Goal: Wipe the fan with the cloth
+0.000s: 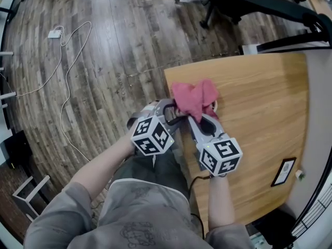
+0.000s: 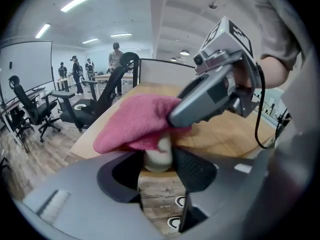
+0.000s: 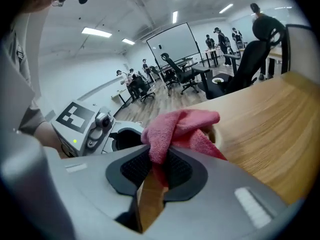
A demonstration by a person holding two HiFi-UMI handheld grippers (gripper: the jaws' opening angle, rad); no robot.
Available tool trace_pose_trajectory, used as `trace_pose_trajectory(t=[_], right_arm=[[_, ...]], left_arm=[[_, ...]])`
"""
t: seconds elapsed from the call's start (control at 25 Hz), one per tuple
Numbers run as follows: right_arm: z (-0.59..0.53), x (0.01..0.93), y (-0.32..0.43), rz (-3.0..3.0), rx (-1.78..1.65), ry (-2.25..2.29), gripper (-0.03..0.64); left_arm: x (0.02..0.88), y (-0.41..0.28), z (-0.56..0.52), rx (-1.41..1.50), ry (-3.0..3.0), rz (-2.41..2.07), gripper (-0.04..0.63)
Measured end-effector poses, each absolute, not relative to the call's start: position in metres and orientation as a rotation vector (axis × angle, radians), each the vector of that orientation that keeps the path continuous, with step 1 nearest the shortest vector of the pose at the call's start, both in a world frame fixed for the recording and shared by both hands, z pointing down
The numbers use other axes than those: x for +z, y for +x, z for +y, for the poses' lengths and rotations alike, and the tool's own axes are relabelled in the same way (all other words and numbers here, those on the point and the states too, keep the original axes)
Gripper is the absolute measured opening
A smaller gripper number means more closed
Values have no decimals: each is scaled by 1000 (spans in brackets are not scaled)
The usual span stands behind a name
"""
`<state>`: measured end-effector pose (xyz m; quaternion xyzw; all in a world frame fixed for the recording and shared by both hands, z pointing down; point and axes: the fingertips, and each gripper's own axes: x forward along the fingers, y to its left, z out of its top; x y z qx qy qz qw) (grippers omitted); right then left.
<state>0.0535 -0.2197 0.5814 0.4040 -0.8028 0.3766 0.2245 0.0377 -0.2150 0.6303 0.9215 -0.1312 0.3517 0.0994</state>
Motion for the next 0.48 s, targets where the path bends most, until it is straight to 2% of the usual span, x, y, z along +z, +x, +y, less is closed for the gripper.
trace_pose_trajectory(t=[0.32,0.48], right_arm=[[-256,568,144,-2073,965,1580,78],[-262,567,126,-2116,931,1601,78]], left_arm=[[631,39,-216,1057,2735,-392,190],[631,37,-216,1059,2733,-398,190]])
